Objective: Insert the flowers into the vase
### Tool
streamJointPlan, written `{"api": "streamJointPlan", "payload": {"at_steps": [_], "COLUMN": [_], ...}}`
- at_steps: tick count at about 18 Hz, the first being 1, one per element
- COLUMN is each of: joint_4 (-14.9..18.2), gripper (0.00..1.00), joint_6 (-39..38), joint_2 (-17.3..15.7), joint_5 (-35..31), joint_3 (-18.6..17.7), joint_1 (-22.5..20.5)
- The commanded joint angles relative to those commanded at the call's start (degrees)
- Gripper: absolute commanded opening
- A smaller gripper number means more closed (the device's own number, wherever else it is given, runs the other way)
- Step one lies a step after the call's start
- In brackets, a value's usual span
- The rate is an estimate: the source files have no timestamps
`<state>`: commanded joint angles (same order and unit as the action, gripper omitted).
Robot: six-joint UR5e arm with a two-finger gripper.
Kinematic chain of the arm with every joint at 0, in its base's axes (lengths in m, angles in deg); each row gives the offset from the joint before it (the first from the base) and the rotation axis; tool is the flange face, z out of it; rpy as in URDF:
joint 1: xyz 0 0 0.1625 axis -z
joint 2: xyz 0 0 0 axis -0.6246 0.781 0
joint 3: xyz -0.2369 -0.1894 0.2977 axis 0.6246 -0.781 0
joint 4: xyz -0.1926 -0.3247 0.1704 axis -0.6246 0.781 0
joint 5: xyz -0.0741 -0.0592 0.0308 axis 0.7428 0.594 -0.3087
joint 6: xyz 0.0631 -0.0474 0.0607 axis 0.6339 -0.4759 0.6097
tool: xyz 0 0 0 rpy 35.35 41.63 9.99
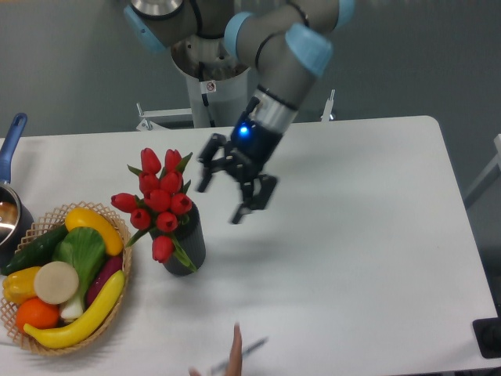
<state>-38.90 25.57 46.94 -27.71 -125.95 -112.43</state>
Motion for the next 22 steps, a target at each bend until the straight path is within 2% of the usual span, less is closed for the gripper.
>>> {"api": "streamJointPlan", "payload": {"at_steps": [2,3,4,7,8,10,11,15,16,22], "joint_4": [0.3,1.4,3.9,15.7,21.3,27.7,29.5,35.7,36.4,36.6], "gripper": [1.00,1.00,1.00,1.00,1.00,1.00,1.00,1.00,1.00,1.00], "joint_6": [-0.2,-0.2,0.2,2.9,7.7,14.6,18.0,31.0,33.1,34.0], "joint_2": [-1.1,-1.5,-1.8,-1.5,-1.3,-1.3,-1.8,-3.1,-3.1,-3.5], "joint_5": [-0.7,-0.8,-0.9,-1.4,-3.2,-5.2,-5.7,-6.6,-6.5,-6.2], "joint_3": [2.4,3.6,5.5,13.7,16.9,18.8,18.8,19.3,19.4,18.9], "joint_1": [-2.1,-3.7,-5.4,-8.0,-9.7,-11.8,-12.3,-17.7,-18.5,-18.5]}}
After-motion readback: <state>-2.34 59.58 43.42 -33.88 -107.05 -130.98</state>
